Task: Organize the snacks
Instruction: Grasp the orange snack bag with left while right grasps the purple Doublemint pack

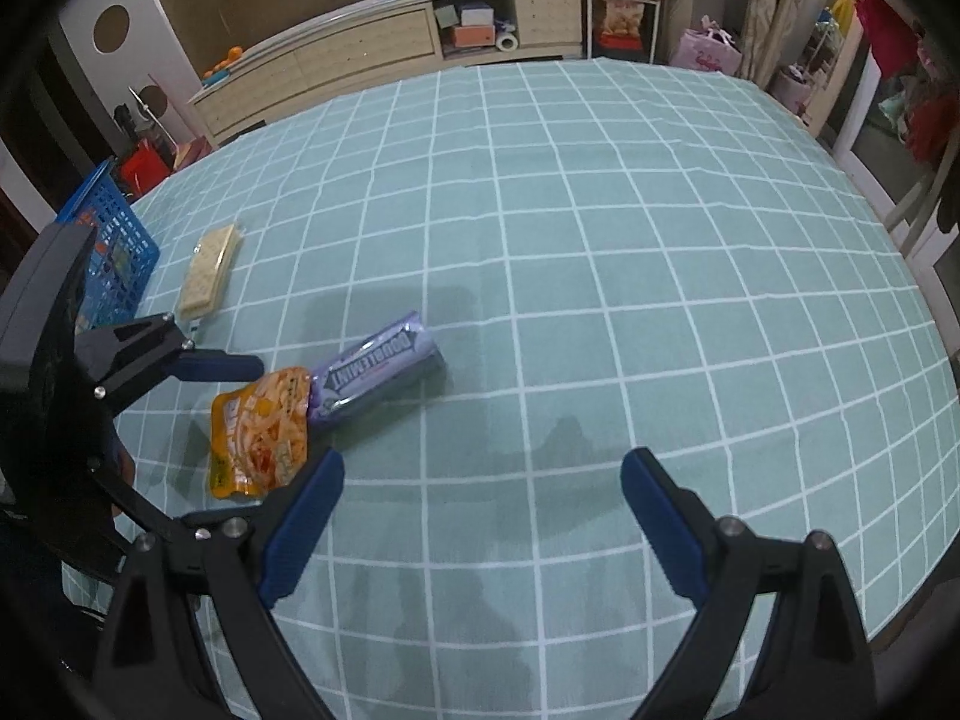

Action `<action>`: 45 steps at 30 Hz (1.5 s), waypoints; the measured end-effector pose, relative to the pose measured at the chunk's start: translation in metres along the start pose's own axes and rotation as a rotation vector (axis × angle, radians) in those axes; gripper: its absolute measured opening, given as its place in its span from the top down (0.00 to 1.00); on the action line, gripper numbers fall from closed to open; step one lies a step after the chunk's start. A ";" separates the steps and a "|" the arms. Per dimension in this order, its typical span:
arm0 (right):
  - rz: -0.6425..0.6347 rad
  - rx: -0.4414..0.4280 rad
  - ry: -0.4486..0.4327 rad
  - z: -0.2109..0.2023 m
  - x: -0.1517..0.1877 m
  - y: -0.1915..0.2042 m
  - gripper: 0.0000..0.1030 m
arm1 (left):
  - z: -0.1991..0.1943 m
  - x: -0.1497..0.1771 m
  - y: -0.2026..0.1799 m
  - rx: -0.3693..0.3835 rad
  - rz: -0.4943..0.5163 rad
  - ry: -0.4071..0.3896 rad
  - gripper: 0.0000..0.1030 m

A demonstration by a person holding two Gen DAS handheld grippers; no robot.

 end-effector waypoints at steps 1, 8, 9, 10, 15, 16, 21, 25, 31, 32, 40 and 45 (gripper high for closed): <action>0.003 -0.001 0.000 0.000 0.000 0.000 0.07 | 0.000 -0.001 0.001 -0.001 -0.008 -0.001 0.24; 0.021 -0.001 0.000 -0.002 0.001 -0.004 0.07 | -0.006 0.001 0.008 -0.049 -0.058 0.010 0.64; 0.024 -0.003 -0.003 -0.004 0.001 -0.005 0.07 | -0.007 0.002 0.008 -0.065 -0.056 0.017 0.68; 0.025 -0.002 -0.006 -0.004 0.000 -0.004 0.07 | -0.007 0.003 0.008 -0.080 -0.055 0.024 0.69; 0.038 -0.022 -0.005 -0.007 -0.003 0.000 0.07 | -0.014 0.006 0.005 -0.148 -0.098 0.032 0.71; 0.041 -0.028 -0.003 -0.008 -0.004 0.001 0.07 | -0.018 0.007 0.006 -0.159 -0.109 0.025 0.71; -0.006 -0.013 0.008 -0.007 -0.016 0.012 0.07 | -0.052 0.011 0.010 -0.208 -0.194 -0.042 0.71; -0.075 -0.045 0.027 0.002 -0.026 0.026 0.07 | -0.073 0.017 0.011 -0.251 -0.264 -0.070 0.71; -0.230 -0.051 0.053 0.022 -0.038 0.045 0.00 | -0.084 0.029 0.016 -0.300 -0.363 -0.077 0.71; -0.252 -0.049 0.070 0.028 -0.040 0.047 0.00 | -0.085 0.031 0.018 -0.304 -0.374 -0.075 0.71; -0.283 -0.089 0.140 0.058 -0.046 0.055 0.00 | -0.075 0.045 0.029 -0.342 -0.452 -0.043 0.71; -0.297 -0.069 0.159 0.069 -0.046 0.060 0.00 | -0.073 0.047 0.036 -0.339 -0.502 -0.050 0.71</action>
Point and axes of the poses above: each gripper's, at about its wrist camera, not at the fingertips, and z roughly the way its jaws point, y to its left, x to its underside, the point moved 1 cm from there along z, roughly the way its jaws point, and after that the axes turned 4 degrees about -x, right-handed, at the moved point
